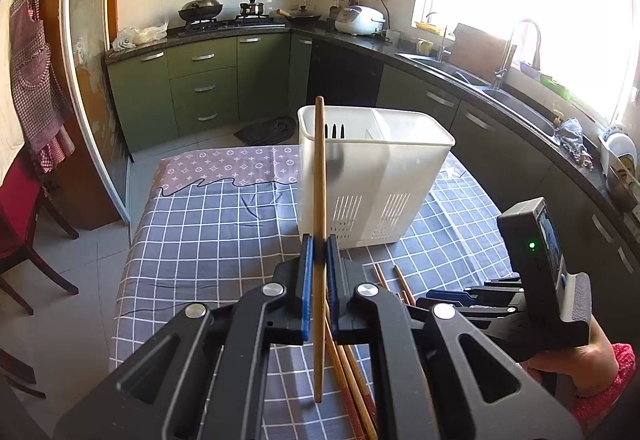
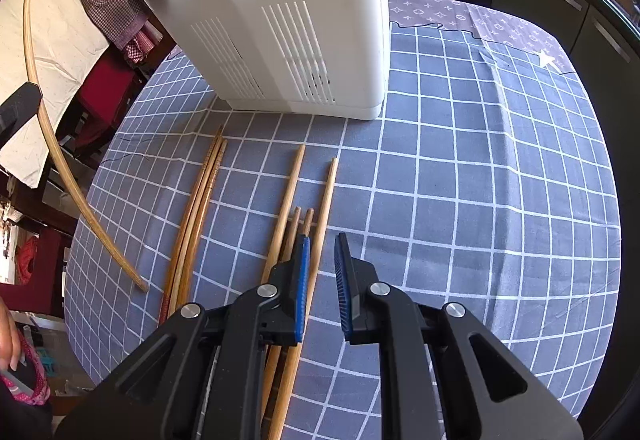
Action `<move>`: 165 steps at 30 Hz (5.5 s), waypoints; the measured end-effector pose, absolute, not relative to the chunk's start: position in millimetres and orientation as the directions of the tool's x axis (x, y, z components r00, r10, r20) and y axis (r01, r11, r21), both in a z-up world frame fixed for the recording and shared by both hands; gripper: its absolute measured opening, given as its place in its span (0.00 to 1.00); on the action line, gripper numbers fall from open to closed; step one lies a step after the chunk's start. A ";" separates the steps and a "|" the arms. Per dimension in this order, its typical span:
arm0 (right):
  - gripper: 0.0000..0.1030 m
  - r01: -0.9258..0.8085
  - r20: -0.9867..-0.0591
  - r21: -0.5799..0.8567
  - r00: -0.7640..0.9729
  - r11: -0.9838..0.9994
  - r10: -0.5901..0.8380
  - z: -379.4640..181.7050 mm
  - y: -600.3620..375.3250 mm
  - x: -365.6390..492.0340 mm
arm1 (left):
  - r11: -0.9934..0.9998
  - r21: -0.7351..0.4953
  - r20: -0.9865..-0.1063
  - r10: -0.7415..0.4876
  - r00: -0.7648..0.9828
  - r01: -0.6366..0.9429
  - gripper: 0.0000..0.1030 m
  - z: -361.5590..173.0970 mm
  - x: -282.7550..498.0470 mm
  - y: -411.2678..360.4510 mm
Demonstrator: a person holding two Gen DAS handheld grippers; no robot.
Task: Organize utensils
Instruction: 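Close the right tool on another wooden chopstick, then lift both chopsticks and lower them upright into the white caddy with both tools, then open both tools to release the chopsticks in the caddy, then move both tools back over the loose chopsticks on the cloth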
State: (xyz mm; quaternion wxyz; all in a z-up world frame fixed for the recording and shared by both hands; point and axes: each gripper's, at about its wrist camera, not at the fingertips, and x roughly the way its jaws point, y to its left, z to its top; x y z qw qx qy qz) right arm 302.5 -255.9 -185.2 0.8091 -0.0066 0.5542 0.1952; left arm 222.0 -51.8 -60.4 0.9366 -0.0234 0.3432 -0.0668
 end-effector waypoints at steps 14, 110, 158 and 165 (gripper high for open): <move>0.14 -0.332 -0.920 0.140 0.304 0.933 0.246 -191.5 -229.2 303.6 | 0.987 -0.094 -0.638 -0.159 0.753 0.129 0.06 -66.2 220.7 -49.2; 0.06 -0.360 -0.337 0.167 0.854 0.918 0.396 124.9 -290.8 308.5 | 0.983 -0.086 -0.255 -0.181 0.950 0.164 0.06 106.6 282.1 -64.7; 0.22 -0.248 -0.761 0.213 0.564 0.945 0.320 -134.6 -313.8 247.7 | 0.992 -0.114 -0.901 -0.123 0.416 0.048 0.13 -142.7 256.2 -51.3; 0.22 -0.247 -0.769 0.231 0.547 0.941 0.332 -143.0 -311.8 252.3 | 0.993 -0.110 -0.926 -0.114 0.359 0.034 0.13 -165.0 272.1 -60.7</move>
